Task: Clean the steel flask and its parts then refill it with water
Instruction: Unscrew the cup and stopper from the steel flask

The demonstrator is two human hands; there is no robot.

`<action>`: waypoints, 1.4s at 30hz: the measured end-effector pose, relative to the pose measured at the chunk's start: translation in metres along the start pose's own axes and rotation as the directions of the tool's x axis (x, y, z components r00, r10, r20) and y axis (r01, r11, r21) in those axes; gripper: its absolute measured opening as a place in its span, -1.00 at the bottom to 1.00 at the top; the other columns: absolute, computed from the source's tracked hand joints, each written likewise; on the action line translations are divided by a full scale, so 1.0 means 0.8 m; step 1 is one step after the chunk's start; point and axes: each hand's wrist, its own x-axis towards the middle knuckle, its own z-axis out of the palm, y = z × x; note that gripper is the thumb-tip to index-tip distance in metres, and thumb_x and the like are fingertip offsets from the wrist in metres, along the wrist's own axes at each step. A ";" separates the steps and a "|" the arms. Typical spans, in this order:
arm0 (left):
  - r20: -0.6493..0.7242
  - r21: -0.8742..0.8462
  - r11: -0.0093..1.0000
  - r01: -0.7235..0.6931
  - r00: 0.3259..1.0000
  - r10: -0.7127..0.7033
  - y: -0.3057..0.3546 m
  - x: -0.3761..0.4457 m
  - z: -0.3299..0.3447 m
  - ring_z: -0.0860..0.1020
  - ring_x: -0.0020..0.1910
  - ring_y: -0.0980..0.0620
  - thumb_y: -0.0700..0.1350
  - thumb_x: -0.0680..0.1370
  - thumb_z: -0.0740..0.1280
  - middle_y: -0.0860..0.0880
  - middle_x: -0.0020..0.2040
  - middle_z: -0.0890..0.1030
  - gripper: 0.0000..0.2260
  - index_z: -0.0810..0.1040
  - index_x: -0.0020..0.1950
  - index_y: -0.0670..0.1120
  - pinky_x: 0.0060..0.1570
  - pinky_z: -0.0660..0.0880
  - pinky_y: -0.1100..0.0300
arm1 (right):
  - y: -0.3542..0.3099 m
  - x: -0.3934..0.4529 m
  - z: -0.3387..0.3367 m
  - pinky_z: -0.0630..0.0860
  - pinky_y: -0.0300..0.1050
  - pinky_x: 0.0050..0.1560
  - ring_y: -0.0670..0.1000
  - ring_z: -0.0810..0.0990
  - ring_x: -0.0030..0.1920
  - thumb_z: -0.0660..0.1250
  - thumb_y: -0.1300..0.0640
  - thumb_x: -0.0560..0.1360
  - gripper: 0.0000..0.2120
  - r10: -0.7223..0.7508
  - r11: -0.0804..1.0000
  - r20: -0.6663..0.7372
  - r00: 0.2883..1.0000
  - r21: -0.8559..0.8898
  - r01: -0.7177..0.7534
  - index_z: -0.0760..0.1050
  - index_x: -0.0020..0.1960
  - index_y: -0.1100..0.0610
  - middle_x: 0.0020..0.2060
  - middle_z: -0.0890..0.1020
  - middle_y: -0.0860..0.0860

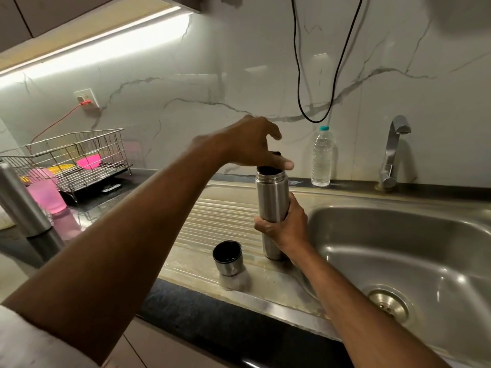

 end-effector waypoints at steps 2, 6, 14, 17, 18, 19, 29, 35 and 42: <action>0.122 -0.088 0.995 -0.052 0.991 0.063 -0.002 0.000 -0.006 0.54 0.28 0.03 -0.05 0.51 0.57 -0.02 0.41 0.54 -0.35 0.42 0.56 0.09 0.29 0.50 0.05 | 0.000 0.000 0.000 0.59 -0.22 -0.04 -0.19 0.59 -0.06 0.71 0.11 0.26 -0.20 -0.002 1.000 -0.004 1.000 -0.003 0.002 0.42 0.40 0.03 0.06 0.62 -0.07; 0.189 -0.106 0.990 -0.090 0.976 0.109 -0.003 0.002 -0.007 0.60 0.25 -0.01 -0.29 0.55 0.47 -0.06 0.36 0.59 -0.52 0.57 0.43 0.02 0.17 0.65 0.03 | 0.001 0.001 0.001 0.62 -0.12 0.02 -0.13 0.61 -0.04 0.71 0.10 0.25 -0.18 0.002 1.000 0.002 1.000 -0.009 -0.002 0.42 0.42 0.05 0.08 0.62 -0.05; -0.118 0.050 0.998 0.035 0.993 -0.029 0.015 0.003 0.003 0.66 -0.45 0.08 0.06 0.55 0.51 -0.10 -0.09 0.72 -0.67 0.72 0.10 -0.19 -0.42 0.62 0.25 | 0.005 0.003 0.003 0.61 -0.10 0.03 -0.04 0.64 0.00 0.71 0.07 0.24 -0.17 -0.004 1.000 -0.003 1.000 -0.027 0.004 0.41 0.42 0.05 0.11 0.63 -0.02; -0.268 0.023 0.995 0.099 0.959 -0.089 0.023 0.005 -0.011 0.68 -0.44 0.04 0.07 0.52 0.53 -0.10 -0.20 0.72 -0.69 0.72 0.00 -0.20 -0.33 0.69 0.10 | 0.007 0.004 0.002 0.62 -0.13 -0.01 -0.08 0.63 -0.05 0.70 0.08 0.24 -0.20 -0.011 0.999 -0.003 1.000 -0.035 0.011 0.43 0.39 0.04 0.07 0.63 -0.04; -0.309 -0.011 0.993 0.116 0.944 -0.113 0.025 0.003 -0.017 0.68 -0.44 0.06 0.08 0.50 0.54 -0.09 -0.19 0.73 -0.68 0.73 -0.01 -0.19 -0.34 0.69 0.13 | 0.008 0.004 0.002 0.62 -0.16 -0.04 -0.11 0.63 -0.06 0.70 0.07 0.23 -0.22 -0.013 0.999 -0.002 1.000 -0.033 0.013 0.43 0.37 0.03 0.05 0.63 -0.06; -0.341 -0.064 0.990 0.128 0.929 -0.142 0.027 0.000 -0.024 0.68 -0.43 0.08 0.09 0.49 0.56 -0.09 -0.16 0.73 -0.66 0.73 0.00 -0.19 -0.35 0.68 0.16 | 0.008 0.004 0.002 0.59 -0.21 -0.08 -0.13 0.63 -0.07 0.69 0.07 0.23 -0.23 -0.015 0.999 0.000 1.000 -0.033 0.015 0.44 0.36 0.02 0.03 0.64 -0.08; -0.262 -0.465 0.840 0.279 0.863 -0.432 0.016 -0.141 0.060 0.64 -0.10 0.24 -0.02 0.34 0.63 0.23 -0.14 0.66 -0.75 0.72 -0.02 0.12 -0.06 0.60 0.28 | 0.011 0.004 -0.006 0.57 -0.26 -0.06 -0.21 0.62 -0.05 0.71 0.11 0.22 -0.30 -0.010 0.997 -0.044 0.999 0.074 0.013 0.46 0.26 -0.04 -0.03 0.61 -0.19; -0.213 -0.545 0.771 0.328 0.836 -0.506 0.036 -0.180 0.159 0.68 -0.18 0.29 -0.03 0.27 0.66 0.19 -0.17 0.71 -0.69 0.68 -0.07 0.18 -0.08 0.65 0.31 | 0.014 0.013 -0.040 0.58 -0.26 -0.10 -0.13 0.66 -0.09 0.70 0.11 0.23 -0.33 0.004 0.997 -0.254 0.967 0.069 0.014 0.52 0.27 0.05 -0.03 0.65 -0.09; -0.193 -0.550 0.777 0.305 0.859 -0.474 0.043 -0.193 0.238 0.68 -0.17 0.26 -0.02 0.23 0.68 0.18 -0.21 0.70 -0.68 0.74 -0.06 0.02 -0.05 0.67 0.10 | 0.028 0.014 -0.074 0.43 -0.33 -0.30 -0.17 0.60 -0.22 0.68 0.04 0.21 -0.34 0.043 0.999 -0.410 0.911 0.001 -0.047 0.52 0.24 0.08 -0.07 0.64 -0.06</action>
